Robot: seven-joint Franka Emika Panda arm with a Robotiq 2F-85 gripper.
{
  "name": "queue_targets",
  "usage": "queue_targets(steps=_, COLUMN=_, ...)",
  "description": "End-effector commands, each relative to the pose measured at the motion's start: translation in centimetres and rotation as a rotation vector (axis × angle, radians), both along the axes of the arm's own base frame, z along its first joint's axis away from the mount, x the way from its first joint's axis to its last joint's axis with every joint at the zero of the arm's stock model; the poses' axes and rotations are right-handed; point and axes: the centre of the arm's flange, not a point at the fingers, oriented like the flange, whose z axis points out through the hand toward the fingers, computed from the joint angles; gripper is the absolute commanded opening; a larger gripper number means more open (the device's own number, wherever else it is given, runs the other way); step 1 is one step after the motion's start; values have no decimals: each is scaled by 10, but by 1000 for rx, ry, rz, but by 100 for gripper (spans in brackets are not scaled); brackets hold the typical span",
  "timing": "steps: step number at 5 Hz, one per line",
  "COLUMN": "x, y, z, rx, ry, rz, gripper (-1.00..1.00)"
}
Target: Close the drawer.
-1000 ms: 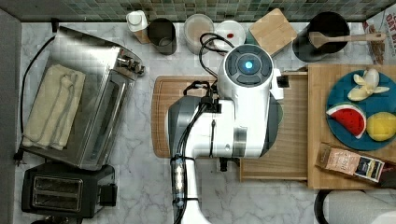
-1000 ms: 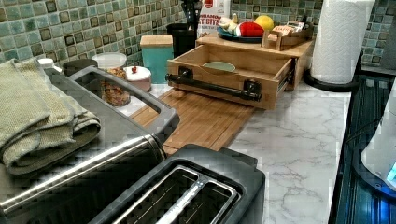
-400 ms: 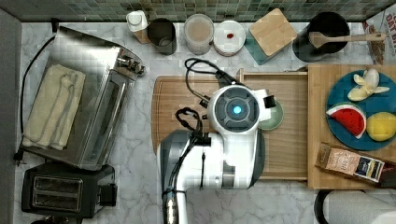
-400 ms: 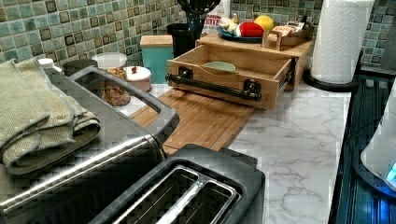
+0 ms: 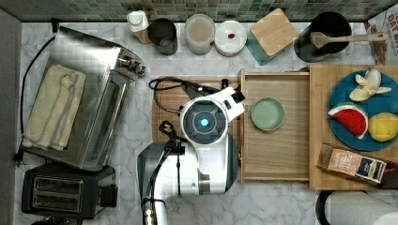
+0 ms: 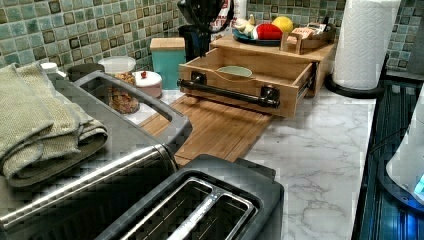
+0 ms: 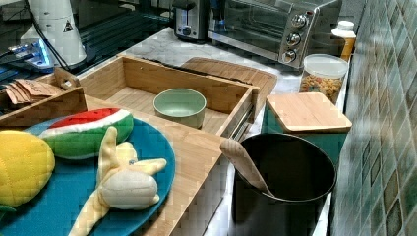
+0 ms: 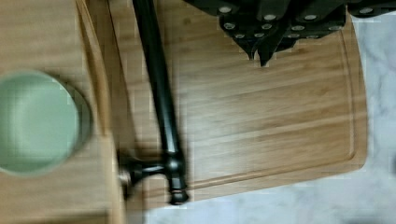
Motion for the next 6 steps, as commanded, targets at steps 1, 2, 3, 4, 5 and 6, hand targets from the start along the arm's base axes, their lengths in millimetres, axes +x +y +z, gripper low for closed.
queue_targets(steps=1, x=-17, y=24, z=-49, rx=-170, ry=26, rz=144, gripper=-100)
queue_targets(steps=2, x=-20, y=35, z=-67, rx=-181, ry=0, rz=131, gripper=-100)
queue_targets(steps=3, x=-21, y=56, z=-82, rx=-172, ry=-25, rz=93, gripper=-100)
queue_targets(steps=4, x=-12, y=70, z=-93, rx=-174, ry=-65, rz=86, gripper=-100)
queue_targets(steps=5, x=-3, y=70, z=-107, rx=-170, ry=-47, rz=96, gripper=-100)
queue_targets(steps=6, x=-1, y=58, z=-116, rx=-202, ry=-14, rz=135, gripper=-100)
